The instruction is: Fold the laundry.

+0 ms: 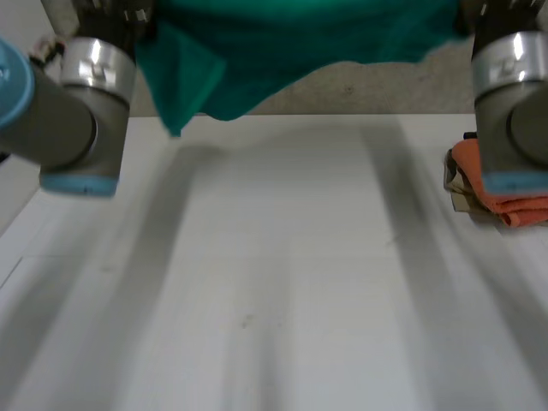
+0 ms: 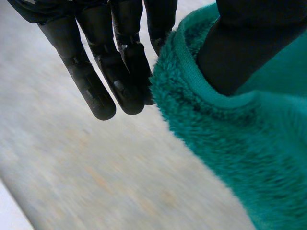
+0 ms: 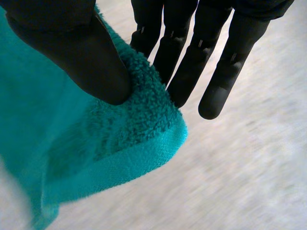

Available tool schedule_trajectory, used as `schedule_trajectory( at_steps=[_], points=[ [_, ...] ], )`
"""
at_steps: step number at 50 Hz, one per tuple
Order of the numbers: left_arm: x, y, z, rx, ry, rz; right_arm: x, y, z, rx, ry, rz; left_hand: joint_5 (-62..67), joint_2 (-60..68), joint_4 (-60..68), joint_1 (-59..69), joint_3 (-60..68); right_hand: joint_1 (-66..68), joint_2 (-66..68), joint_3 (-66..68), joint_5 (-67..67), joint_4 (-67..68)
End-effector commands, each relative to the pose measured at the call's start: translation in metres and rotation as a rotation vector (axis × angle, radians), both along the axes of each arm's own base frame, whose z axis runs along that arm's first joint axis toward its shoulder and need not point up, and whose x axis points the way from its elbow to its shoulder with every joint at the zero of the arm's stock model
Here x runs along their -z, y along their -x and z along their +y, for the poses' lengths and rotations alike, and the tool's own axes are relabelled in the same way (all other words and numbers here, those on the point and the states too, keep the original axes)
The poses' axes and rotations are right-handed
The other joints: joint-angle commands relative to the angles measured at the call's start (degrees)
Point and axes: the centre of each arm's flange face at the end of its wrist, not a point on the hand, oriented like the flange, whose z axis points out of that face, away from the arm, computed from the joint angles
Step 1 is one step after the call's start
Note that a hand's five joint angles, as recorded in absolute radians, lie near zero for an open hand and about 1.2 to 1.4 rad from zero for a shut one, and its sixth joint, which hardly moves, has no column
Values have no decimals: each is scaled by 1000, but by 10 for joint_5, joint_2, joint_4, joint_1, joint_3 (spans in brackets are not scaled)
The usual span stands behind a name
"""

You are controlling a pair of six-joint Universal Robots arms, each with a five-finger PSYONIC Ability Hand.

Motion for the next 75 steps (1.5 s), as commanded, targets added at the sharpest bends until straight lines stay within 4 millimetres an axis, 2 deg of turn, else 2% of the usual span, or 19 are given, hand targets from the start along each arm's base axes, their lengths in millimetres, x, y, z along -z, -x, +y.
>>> schedule_trajectory(
  at_steps=[1, 3, 6, 7, 10, 13, 14, 17, 20, 28, 33, 41, 55, 58, 59, 62, 70, 73, 75],
  points=[
    [104, -10, 37, 39, -351, -178, 100, 8, 33, -49, -340, 139, 140, 115, 112, 140, 116, 159, 125, 116, 128, 113],
    [139, -16, 53, 60, -476, -236, 131, 11, 47, -67, -451, 177, 140, 115, 112, 140, 116, 159, 125, 116, 128, 113],
    [168, -21, 69, 72, -583, -283, 160, 14, 60, -74, -554, 220, 140, 115, 112, 140, 116, 159, 125, 116, 128, 113],
    [185, -24, 77, 74, -642, -312, 182, 17, 66, -70, -621, 253, 140, 115, 112, 140, 116, 159, 125, 116, 128, 113],
    [201, -27, 84, 71, -695, -346, 198, 20, 72, -63, -661, 297, 140, 115, 112, 140, 116, 159, 125, 116, 128, 113],
    [203, -30, 83, 55, -700, -352, 200, 21, 74, -59, -668, 307, -56, -81, -84, -56, -80, 159, 125, 116, 128, 113],
    [202, -31, 82, 48, -701, -345, 200, 21, 75, -57, -669, 308, -220, -245, -248, -220, -244, 159, 125, 116, 128, 113],
    [199, -32, 82, 36, -698, -336, 200, 22, 75, -51, -670, 308, -317, -342, -345, -318, -341, 159, 125, 116, 128, 113],
    [180, -38, 84, 13, -665, -308, 199, 22, 76, -50, -673, 304, -363, -388, -390, -363, -387, 159, 125, 116, 128, 113],
    [157, -65, 103, -25, -771, -114, 199, 24, 80, -51, -681, 301, -363, -388, -391, -363, -387, 159, 125, 116, 128, 113],
    [167, -112, 97, -122, -946, 113, 200, 24, 80, -52, -682, 301, -328, -353, -355, -328, -352, 159, 125, 116, 128, 113],
    [186, -136, 85, -108, -1060, 186, 200, 24, 80, -50, -683, 300, -238, -263, -266, -239, -262, 159, 125, 116, 128, 113],
    [217, -136, 64, -105, -1119, 145, 199, 25, 84, -48, -687, 299, -223, -248, -251, -224, -247, 159, 125, 116, 128, 113],
    [220, -134, 62, -104, -1111, 94, 196, 26, 87, -52, -690, 302, -109, -134, -137, -110, -133, 159, 125, 116, 128, 113],
    [222, -134, 60, -106, -1104, 68, 193, 27, 89, -52, -706, 306, -5, -31, -33, -6, -29, -43, -77, -87, -75, -89],
    [221, -134, 57, -109, -1086, 28, 181, 32, 90, -43, -734, 307, 140, 114, 112, 139, 116, -394, -428, -438, -426, -440],
    [214, -125, 60, -84, -1055, 2, 116, 43, 72, -59, -826, 255, 140, 115, 112, 140, 116, -417, -451, -461, -449, -463],
    [206, -122, 63, -73, -1032, -1, 101, 43, 69, -76, -887, 238, 140, 115, 112, 140, 116, -405, -439, -449, -437, -451],
    [201, -122, 64, -71, -1015, 0, 104, 42, 59, -98, -983, 229, 140, 115, 112, 140, 116, -389, -423, -432, -420, -434]
  ],
)
